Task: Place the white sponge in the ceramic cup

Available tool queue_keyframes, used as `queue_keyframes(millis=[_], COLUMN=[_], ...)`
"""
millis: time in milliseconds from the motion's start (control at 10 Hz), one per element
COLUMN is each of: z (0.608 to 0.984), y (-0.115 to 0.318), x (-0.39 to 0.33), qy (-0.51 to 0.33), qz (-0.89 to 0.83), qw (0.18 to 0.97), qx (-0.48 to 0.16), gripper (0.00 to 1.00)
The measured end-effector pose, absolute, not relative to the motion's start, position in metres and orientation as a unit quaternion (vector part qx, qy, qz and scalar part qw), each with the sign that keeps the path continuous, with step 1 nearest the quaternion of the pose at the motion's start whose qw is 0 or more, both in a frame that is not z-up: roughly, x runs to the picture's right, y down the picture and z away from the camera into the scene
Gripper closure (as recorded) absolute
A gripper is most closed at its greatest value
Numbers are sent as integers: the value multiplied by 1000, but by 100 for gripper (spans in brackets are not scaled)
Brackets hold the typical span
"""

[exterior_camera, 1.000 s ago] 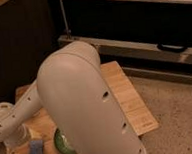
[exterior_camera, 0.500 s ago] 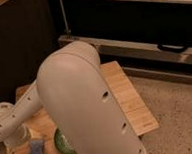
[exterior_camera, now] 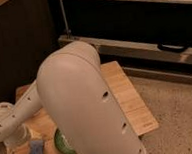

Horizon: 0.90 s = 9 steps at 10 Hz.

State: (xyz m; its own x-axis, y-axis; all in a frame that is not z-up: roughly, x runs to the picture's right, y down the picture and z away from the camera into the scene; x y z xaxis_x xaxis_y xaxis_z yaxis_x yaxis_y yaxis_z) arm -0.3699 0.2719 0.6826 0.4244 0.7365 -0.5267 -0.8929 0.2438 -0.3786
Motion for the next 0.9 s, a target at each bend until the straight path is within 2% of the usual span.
queue_keyframes(millis=[400, 600, 900], z=[683, 691, 689], y=[264, 240, 239], x=[-372, -379, -386], qy=[126, 153, 193], qz=[517, 505, 489], qw=[780, 778, 773], qx=[-329, -342, -356], gripper=[20, 20, 20])
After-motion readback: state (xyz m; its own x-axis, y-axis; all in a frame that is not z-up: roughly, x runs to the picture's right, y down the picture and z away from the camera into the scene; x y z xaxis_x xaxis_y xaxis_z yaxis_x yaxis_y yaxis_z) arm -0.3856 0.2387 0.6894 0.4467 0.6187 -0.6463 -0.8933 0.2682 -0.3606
